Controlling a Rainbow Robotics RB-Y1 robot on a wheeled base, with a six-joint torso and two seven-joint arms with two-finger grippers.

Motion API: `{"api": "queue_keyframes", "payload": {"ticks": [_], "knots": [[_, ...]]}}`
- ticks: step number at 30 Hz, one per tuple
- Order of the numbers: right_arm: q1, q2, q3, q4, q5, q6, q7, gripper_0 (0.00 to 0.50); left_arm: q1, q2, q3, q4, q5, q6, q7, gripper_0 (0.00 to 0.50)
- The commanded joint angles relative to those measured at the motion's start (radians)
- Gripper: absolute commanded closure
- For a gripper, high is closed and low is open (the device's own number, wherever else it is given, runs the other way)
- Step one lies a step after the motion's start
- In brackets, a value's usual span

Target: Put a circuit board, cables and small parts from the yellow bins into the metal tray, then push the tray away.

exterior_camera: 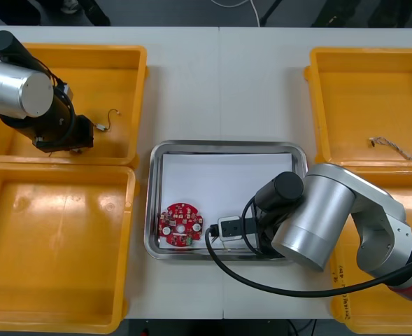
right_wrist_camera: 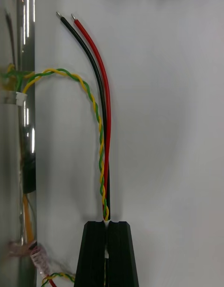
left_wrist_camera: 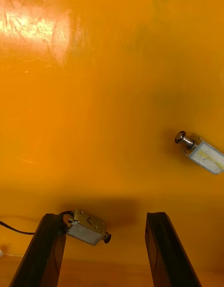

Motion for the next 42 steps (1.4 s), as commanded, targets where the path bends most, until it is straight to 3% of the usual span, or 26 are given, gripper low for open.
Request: {"api": "queue_keyframes", "payload": {"ticks": [1,4,5,7,13,15,16,17,19,27,36,42], "knots": [[0.007,0.018,0.016,-0.004,0.015,-0.033,0.018,0.389,-0.048,-0.013,-0.018,0.011,-0.01,-0.01,-0.04,0.0],[0.007,0.018,0.016,-0.004,0.03,-0.053,0.018,0.102,-0.047,-0.011,-0.022,0.017,-0.011,-0.01,-0.049,0.0],[0.007,0.018,0.016,-0.004,0.035,-0.059,0.019,0.046,-0.047,-0.011,-0.023,0.017,-0.013,-0.01,-0.05,0.0],[0.007,0.02,0.013,-0.004,0.044,-0.068,0.019,0.0,-0.047,-0.011,-0.023,0.019,-0.016,-0.01,-0.052,0.0],[0.007,0.027,-0.011,-0.004,0.041,-0.067,0.021,0.0,-0.047,-0.011,-0.023,0.019,-0.017,-0.01,-0.055,0.0],[0.007,0.03,-0.02,-0.005,0.033,-0.064,0.021,0.0,-0.047,-0.011,-0.023,0.019,-0.017,-0.01,-0.056,0.095],[0.007,0.03,-0.027,-0.005,0.03,-0.059,0.021,0.0,-0.047,-0.011,-0.023,0.019,-0.017,-0.01,-0.058,0.202],[0.006,0.033,-0.032,-0.005,0.027,-0.053,0.021,0.0,-0.047,-0.013,-0.023,0.019,-0.017,-0.012,-0.058,0.369],[0.006,0.033,-0.043,-0.011,0.022,-0.044,0.022,0.0,-0.048,-0.011,-0.023,0.019,-0.017,-0.01,-0.058,0.497],[-0.02,0.047,-0.107,-0.085,-0.008,0.131,0.019,0.0,-0.047,-0.013,-0.023,0.019,-0.016,-0.013,-0.061,0.5],[-0.086,0.093,-0.25,-0.163,-0.108,0.374,0.011,0.0,-0.048,-0.011,-0.023,0.019,-0.011,-0.013,-0.061,0.5],[-0.125,0.116,-0.382,-0.174,-0.191,0.381,-0.007,0.0,-0.065,-0.007,-0.018,0.019,-0.011,-0.012,-0.063,0.5]]}}
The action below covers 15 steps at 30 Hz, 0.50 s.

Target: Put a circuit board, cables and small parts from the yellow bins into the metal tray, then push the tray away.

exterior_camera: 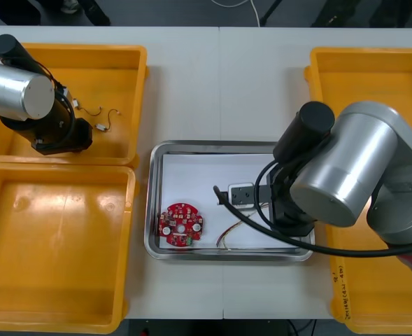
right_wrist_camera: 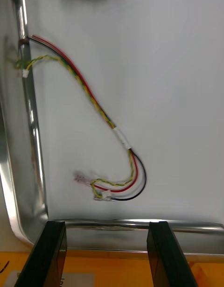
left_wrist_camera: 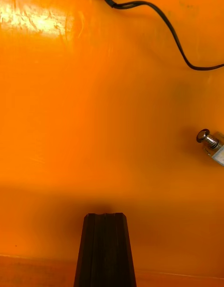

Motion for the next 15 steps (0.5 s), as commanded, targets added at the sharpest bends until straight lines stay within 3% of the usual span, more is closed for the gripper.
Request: {"api": "queue_keyframes", "payload": {"ticks": [1,7,15], "knots": [[-0.057,0.033,-0.139,-0.048,-0.064,0.006,-0.008,0.0,-0.063,-0.005,-0.007,-0.006,-0.004,-0.011,-0.062,0.5],[-0.063,0.004,-0.272,-0.048,-0.165,0.006,-0.037,0.0,-0.089,-0.003,0.032,-0.006,-0.001,0.037,-0.066,0.5],[-0.123,-0.061,-0.383,-0.048,-0.257,0.006,-0.232,0.0,-0.145,0.001,0.087,-0.007,-0.001,0.141,-0.085,0.5]]}}
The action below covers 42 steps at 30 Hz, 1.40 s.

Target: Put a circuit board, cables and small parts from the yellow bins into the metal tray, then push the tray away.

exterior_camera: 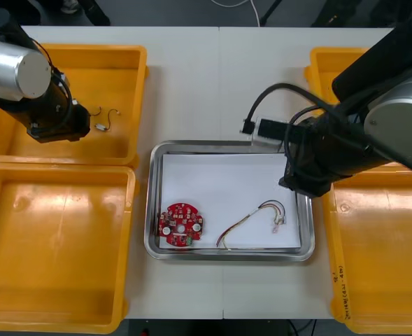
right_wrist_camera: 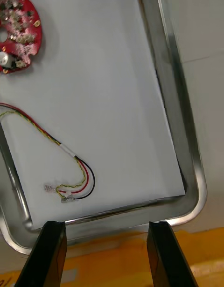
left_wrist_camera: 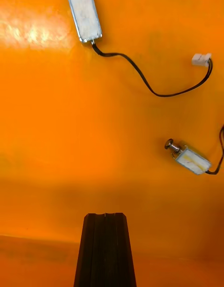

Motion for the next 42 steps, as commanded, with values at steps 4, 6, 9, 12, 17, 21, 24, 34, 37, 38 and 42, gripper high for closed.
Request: {"api": "queue_keyframes", "payload": {"ticks": [4,6,9,12,17,21,24,34,37,38,42], "knots": [[-0.086,-0.083,-0.107,-0.035,-0.038,0.004,-0.177,0.0,-0.108,0.018,0.081,-0.008,-0.003,0.11,-0.09,0.5],[-0.087,-0.097,-0.121,-0.032,-0.034,0.004,-0.228,0.0,-0.121,0.029,0.081,-0.008,-0.003,0.133,-0.091,0.5],[-0.092,-0.125,-0.144,-0.026,-0.017,0.004,-0.315,0.0,-0.141,0.052,0.084,-0.008,0.005,0.17,-0.094,0.5],[-0.097,-0.151,-0.167,0.0,-0.006,0.004,-0.393,0.0,-0.164,0.07,0.096,-0.008,0.017,0.214,-0.098,0.5],[-0.115,-0.161,-0.233,0.094,-0.008,0.004,-0.464,0.0,-0.184,0.09,0.133,-0.015,0.037,0.288,-0.105,0.5],[-0.138,-0.163,-0.299,0.191,-0.005,0.004,-0.455,0.0,-0.184,0.11,0.163,-0.045,0.049,0.342,-0.108,0.5],[-0.15,-0.171,-0.338,0.243,0.005,0.004,-0.453,0.0,-0.184,0.124,0.182,-0.074,0.055,0.38,-0.108,0.5],[-0.192,-0.192,-0.41,0.407,0.112,0.004,-0.456,0.0,-0.162,0.13,0.28,-0.146,0.048,0.413,-0.111,0.5],[-0.215,-0.192,-0.414,0.464,0.153,0.004,-0.464,0.0,-0.145,0.13,0.288,-0.154,0.04,0.413,-0.111,0.5],[-0.218,-0.192,-0.416,0.473,0.16,0.004,-0.464,0.0,-0.145,0.13,0.288,-0.154,0.038,0.413,-0.111,0.5],[-0.222,-0.192,-0.423,0.536,0.193,0.004,-0.465,0.0,-0.141,0.13,0.288,-0.154,0.034,0.413,-0.113,0.5]]}}
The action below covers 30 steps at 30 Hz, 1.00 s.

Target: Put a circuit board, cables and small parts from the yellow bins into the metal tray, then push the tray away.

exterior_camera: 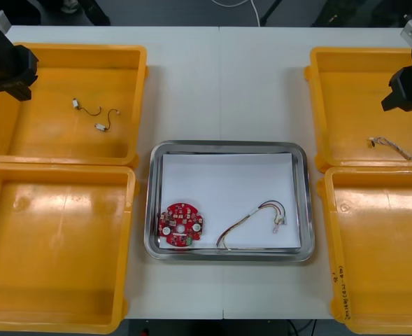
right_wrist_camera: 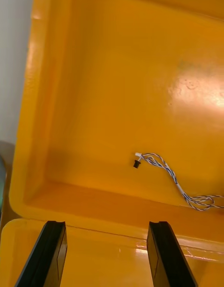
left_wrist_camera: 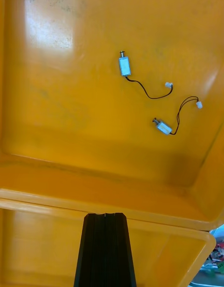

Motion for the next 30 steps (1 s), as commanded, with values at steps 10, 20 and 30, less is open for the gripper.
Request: {"api": "queue_keyframes", "payload": {"ticks": [10,20,30], "knots": [[-0.052,-0.05,-0.039,0.204,0.066,0.004,-0.007,0.0,0.001,0.039,0.028,-0.02,-0.022,-0.048,-0.085,0.5],[-0.051,-0.06,-0.039,0.33,0.079,-0.106,-0.007,0.0,-0.001,0.02,0.026,0.038,-0.036,-0.119,-0.093,0.5],[-0.052,-0.054,-0.036,0.402,0.072,-0.231,-0.005,0.0,-0.07,-0.008,-0.05,0.173,-0.053,-0.223,-0.105,0.5]]}}
